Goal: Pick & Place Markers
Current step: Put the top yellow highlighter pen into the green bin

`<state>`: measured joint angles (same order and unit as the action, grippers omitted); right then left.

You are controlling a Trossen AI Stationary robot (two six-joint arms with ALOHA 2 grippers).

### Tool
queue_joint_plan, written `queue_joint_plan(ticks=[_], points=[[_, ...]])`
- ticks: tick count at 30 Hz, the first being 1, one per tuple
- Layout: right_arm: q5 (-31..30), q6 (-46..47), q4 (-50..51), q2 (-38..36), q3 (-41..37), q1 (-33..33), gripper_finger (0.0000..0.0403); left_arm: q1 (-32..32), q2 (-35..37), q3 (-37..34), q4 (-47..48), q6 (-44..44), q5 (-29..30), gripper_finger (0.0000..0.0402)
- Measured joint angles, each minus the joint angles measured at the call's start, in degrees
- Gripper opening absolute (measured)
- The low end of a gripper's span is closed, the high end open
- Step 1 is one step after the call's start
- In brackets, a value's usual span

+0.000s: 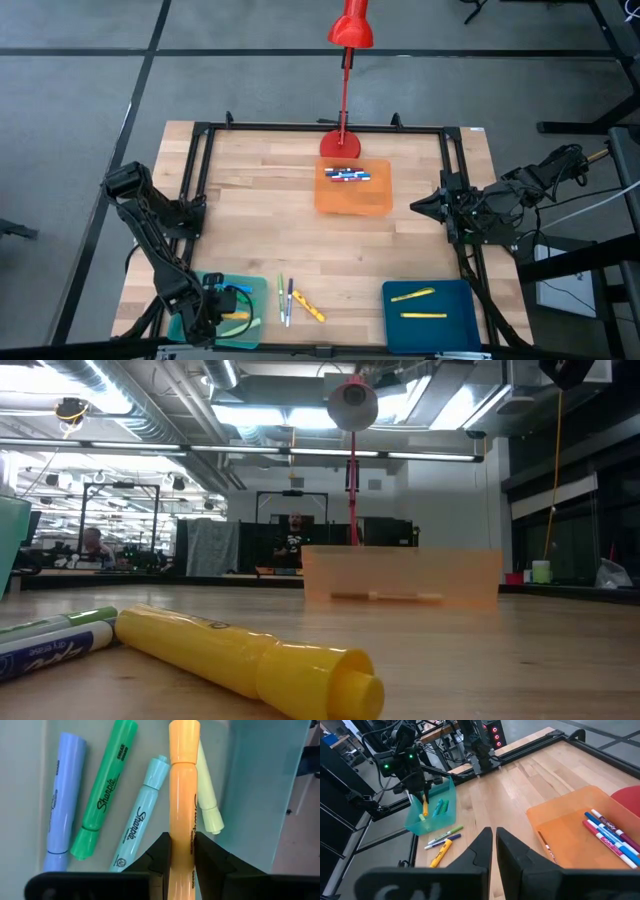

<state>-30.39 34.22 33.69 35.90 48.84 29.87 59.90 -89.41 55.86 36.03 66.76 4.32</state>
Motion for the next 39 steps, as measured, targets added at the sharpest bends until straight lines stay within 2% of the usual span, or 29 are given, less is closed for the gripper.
queue_joint_plan(ticks=[13,19,24,35,39], points=[[0.0,0.04,0.0,0.0,0.0,0.02,0.0026,0.0,0.0,0.21,-6.96,0.02,-1.32,0.0057],[0.0,-0.03,0.0,0.0,0.0,0.02,0.0026,0.17,-3.86,4.35,-5.05,-0.91,-2.48,0.0057],[0.0,-0.16,0.02,0.09,0.0,0.01,0.0026,0.35,-7.22,5.03,-4.73,2.03,-2.68,0.0057],[0.0,-0.18,0.04,0.11,0.0,0.0,0.0026,0.34,-7.3,5.05,-2.96,4.17,-2.35,0.0058],[0.0,-0.2,0.04,0.11,0.0,0.02,0.0026,0.33,-7.3,5.05,-3.01,5.5,-2.61,0.0112]])
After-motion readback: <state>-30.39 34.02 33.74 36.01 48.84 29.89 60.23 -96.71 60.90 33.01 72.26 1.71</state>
